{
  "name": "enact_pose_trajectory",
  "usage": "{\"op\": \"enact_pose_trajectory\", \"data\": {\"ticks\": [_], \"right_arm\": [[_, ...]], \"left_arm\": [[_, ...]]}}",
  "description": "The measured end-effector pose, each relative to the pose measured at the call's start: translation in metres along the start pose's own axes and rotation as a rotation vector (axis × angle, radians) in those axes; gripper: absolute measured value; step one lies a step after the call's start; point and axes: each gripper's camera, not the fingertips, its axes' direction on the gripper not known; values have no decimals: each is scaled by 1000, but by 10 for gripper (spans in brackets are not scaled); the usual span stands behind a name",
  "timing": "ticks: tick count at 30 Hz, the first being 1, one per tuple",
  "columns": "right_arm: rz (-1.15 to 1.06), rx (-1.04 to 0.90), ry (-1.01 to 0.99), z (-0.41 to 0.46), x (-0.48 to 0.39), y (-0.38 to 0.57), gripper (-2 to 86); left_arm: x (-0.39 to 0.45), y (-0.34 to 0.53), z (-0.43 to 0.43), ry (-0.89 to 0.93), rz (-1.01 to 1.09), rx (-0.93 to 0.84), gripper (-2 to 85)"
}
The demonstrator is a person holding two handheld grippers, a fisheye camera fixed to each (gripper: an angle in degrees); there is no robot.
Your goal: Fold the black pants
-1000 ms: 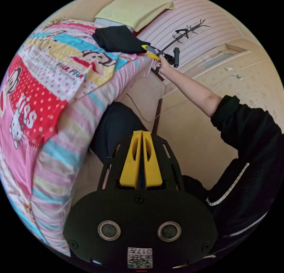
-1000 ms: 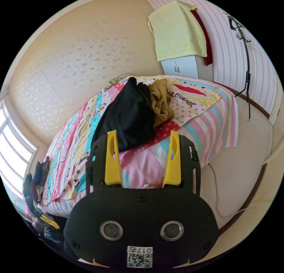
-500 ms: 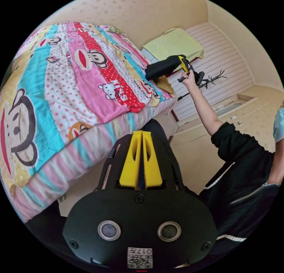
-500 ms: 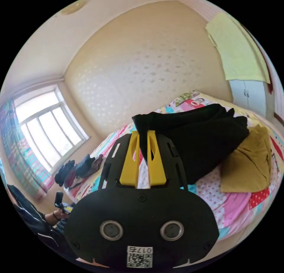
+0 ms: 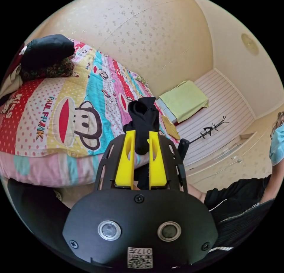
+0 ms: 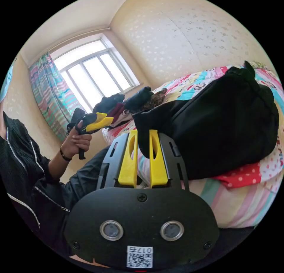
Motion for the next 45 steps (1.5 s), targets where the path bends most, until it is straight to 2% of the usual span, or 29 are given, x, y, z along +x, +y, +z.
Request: {"op": "enact_pose_trajectory", "data": {"ticks": [5,9,12,15,16,18,19,22,27,30,32,34,36,38,40,42,45], "right_arm": [[107,128,-24,-20,11,30,47],[46,152,-42,-36,16,40,45],[19,138,-124,-61,28,38,51],[113,214,-143,-102,47,43,59],[137,318,-135,-129,50,48,64],[162,444,-46,-165,48,53,76],[201,488,60,-184,49,49,94],[300,533,205,-205,58,19,187],[327,444,329,-175,68,-45,190],[437,259,451,-127,84,-74,204],[448,113,629,-88,88,-80,178],[432,184,686,-86,75,-72,132],[432,328,622,-97,60,-60,85],[415,431,431,-107,48,-49,52],[354,477,274,-108,32,-45,42],[240,497,144,-103,5,-46,37],[-29,383,32,-65,-52,-55,34]], "left_arm": [[-2,-13,35,-1,35,-44,90],[-13,-35,100,93,-56,-141,112],[-15,-32,152,76,-105,-239,100],[-13,-16,159,46,-135,-157,84],[-10,-12,158,3,-89,-152,79],[-6,-5,159,-44,-33,-170,71],[-7,-2,159,-41,-27,-183,66],[-7,5,163,-22,10,-226,59],[-12,23,163,10,60,-246,57],[-17,36,157,8,92,-237,57],[-22,45,150,8,92,-218,57],[-36,55,129,24,75,-164,58],[-56,60,107,80,35,-122,57],[-87,61,87,170,-33,-100,54],[-129,55,62,360,-94,-141,28],[-150,50,34,460,-100,-118,8],[-164,48,-33,414,-45,100,3]]}}
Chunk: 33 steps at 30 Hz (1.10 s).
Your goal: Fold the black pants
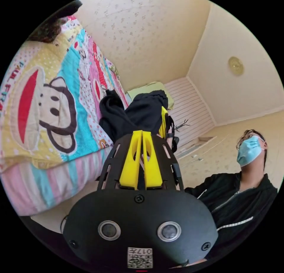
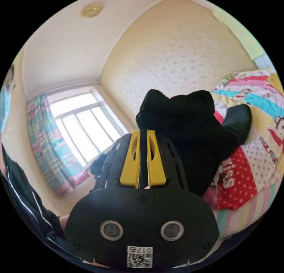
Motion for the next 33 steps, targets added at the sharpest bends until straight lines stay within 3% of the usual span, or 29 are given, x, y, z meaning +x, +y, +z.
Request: {"op": "enact_pose_trajectory", "data": {"ticks": [2,5,7,9,13,16,17,20,22,26,33], "right_arm": [[-137,-277,-90,56,-28,21,33],[-71,-690,-29,130,-18,89,29],[-73,-783,-62,144,-11,132,22],[-99,-717,-139,132,-17,144,18],[-410,-567,-396,79,-48,115,30],[-453,-314,-418,20,-44,84,48],[-409,-259,-316,5,-36,75,58],[-336,-260,-7,-7,-5,79,116],[-307,-319,66,-4,19,96,137],[-107,-340,-39,3,68,116,112],[-189,-405,-259,21,48,119,47]], "left_arm": [[12,-1,-34,-35,51,103,20],[21,3,-74,-93,70,219,74],[21,14,-90,-157,59,262,93],[19,23,-92,-187,36,246,104],[17,37,-80,-242,41,154,116],[16,39,-72,-286,38,168,130],[16,38,-70,-282,38,172,132],[16,30,-57,-254,34,158,136],[15,24,-41,-250,41,125,136],[9,16,-15,-251,21,48,137],[19,-4,-16,-369,30,74,161]]}}
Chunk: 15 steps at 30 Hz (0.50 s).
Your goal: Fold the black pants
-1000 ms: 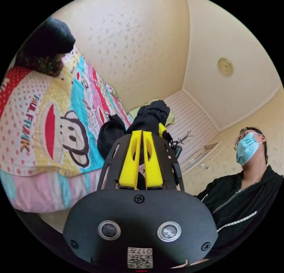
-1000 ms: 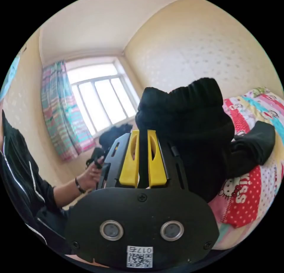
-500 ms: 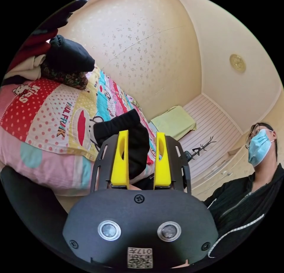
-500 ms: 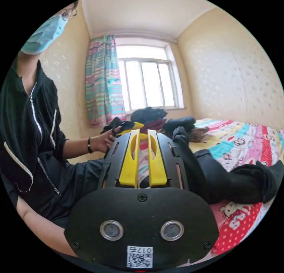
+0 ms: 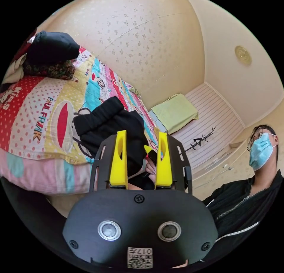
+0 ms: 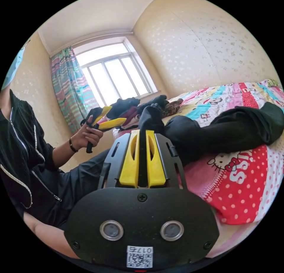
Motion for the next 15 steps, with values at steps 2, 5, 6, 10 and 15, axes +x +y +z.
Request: {"op": "enact_pose_trajectory", "data": {"ticks": [2,5,6,10,15], "right_arm": [[-63,-21,-136,23,-10,-3,43],[-133,-135,-314,65,-21,-8,42],[-142,-177,-333,76,-22,-8,42],[-187,-337,-219,117,-27,-6,43],[-91,5,-264,34,25,-27,36]], "left_arm": [[0,-3,-10,-77,-2,58,173],[-10,-2,-13,-167,-57,88,196],[-17,1,-8,-205,-112,77,213],[-49,25,29,-257,-251,-51,221],[-81,47,50,-162,-384,-99,115]]}}
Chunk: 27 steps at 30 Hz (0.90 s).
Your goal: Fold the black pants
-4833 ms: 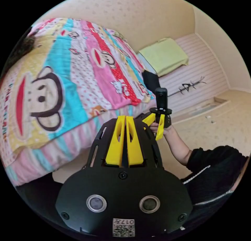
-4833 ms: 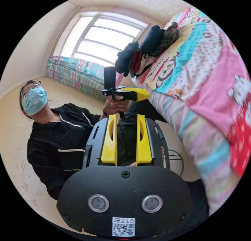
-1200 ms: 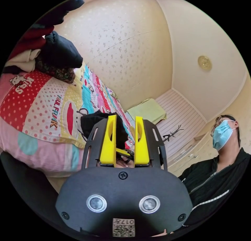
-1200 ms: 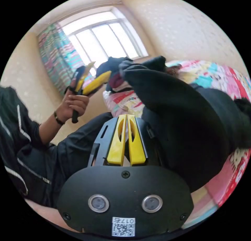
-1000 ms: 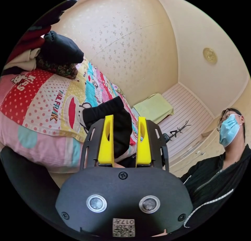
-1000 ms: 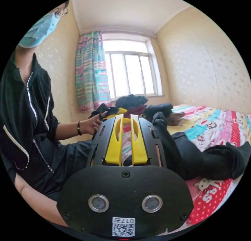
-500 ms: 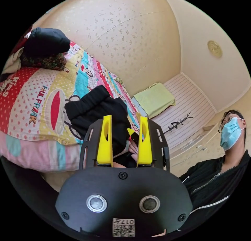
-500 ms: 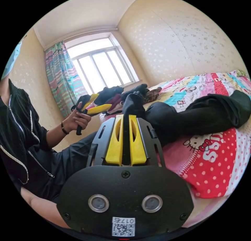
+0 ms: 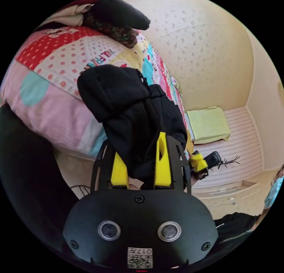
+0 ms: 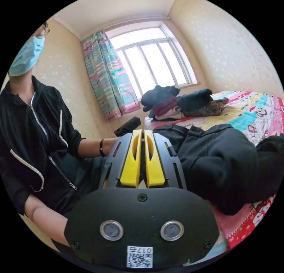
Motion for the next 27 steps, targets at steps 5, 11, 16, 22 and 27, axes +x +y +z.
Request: {"op": "enact_pose_trajectory", "data": {"ticks": [5,11,16,22,27], "right_arm": [[359,178,439,-137,76,-30,75],[307,-291,1018,-112,169,-106,148],[333,-434,1085,-44,258,-128,135],[402,-803,1186,63,360,-116,146],[412,-692,1174,53,372,-127,59]], "left_arm": [[-18,5,14,86,-22,29,88],[-2,17,25,24,75,86,85],[30,34,34,-155,297,165,92],[35,50,44,-183,367,218,105],[41,54,48,-206,403,201,101]]}}
